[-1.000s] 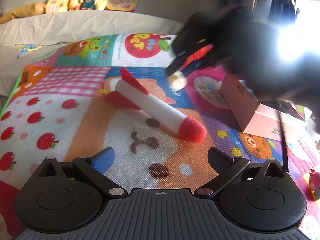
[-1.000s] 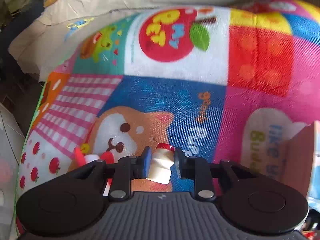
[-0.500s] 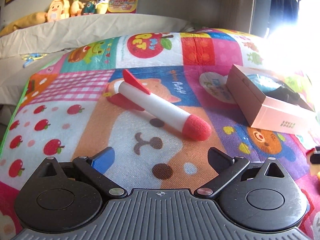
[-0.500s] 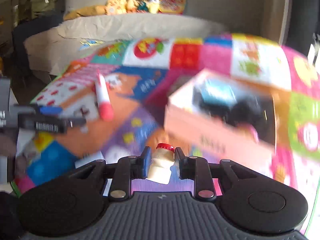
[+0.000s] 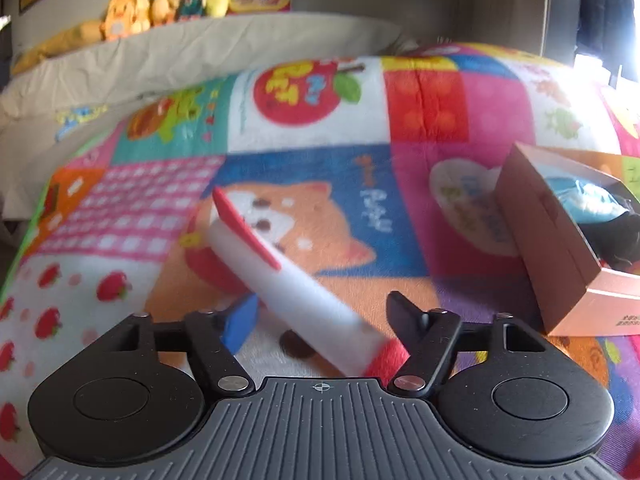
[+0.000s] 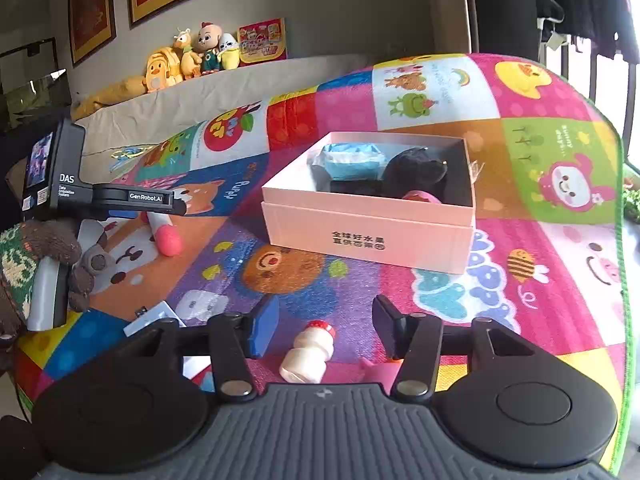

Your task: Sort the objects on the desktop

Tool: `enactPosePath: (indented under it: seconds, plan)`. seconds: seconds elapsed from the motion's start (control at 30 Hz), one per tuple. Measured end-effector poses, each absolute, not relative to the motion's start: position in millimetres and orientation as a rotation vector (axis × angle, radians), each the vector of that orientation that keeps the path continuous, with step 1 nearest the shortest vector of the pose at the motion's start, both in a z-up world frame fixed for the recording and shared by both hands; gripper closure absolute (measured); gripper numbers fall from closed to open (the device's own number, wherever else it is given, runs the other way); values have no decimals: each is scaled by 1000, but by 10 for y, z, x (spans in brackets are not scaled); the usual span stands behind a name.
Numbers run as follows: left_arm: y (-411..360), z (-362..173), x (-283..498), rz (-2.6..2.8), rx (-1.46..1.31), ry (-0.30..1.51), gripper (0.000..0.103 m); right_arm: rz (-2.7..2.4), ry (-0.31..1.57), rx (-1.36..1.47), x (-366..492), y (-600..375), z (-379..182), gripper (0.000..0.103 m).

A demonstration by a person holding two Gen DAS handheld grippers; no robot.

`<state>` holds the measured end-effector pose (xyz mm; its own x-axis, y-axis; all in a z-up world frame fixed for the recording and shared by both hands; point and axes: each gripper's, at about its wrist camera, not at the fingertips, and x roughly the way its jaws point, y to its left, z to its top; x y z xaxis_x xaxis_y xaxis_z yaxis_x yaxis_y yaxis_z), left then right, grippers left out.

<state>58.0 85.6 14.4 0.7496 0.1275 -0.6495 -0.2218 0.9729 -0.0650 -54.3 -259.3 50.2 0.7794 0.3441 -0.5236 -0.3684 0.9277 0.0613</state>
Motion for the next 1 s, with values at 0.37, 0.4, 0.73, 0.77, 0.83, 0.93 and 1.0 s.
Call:
enactPosePath:
  seconds: [0.37,0.4,0.73,0.77,0.83,0.93,1.0]
  plan:
    - [559,330,-48,11,21,689,68,370,532,-39,-735,-2795,418,38]
    - [527,331,-129,-16,31,698,70,381,528,-42,-742,-2783,424,38]
    - [722,380,-448,52,12,682,51,447,564,-109,-642,-2474,427,56]
    - [754,396,-421,37,-25,676,46,446,574,-115,-614,-2440,418,56]
    - [745,411,-343,15,-53,658,28,446,604,-130,-542,-2362,391,56]
    - [702,354,-105,57,-44,639,19,434,647,-142,-458,-2273,330,56]
    - [742,266,106,86,-73,666,21,425,674,-153,-419,-2229,285,56]
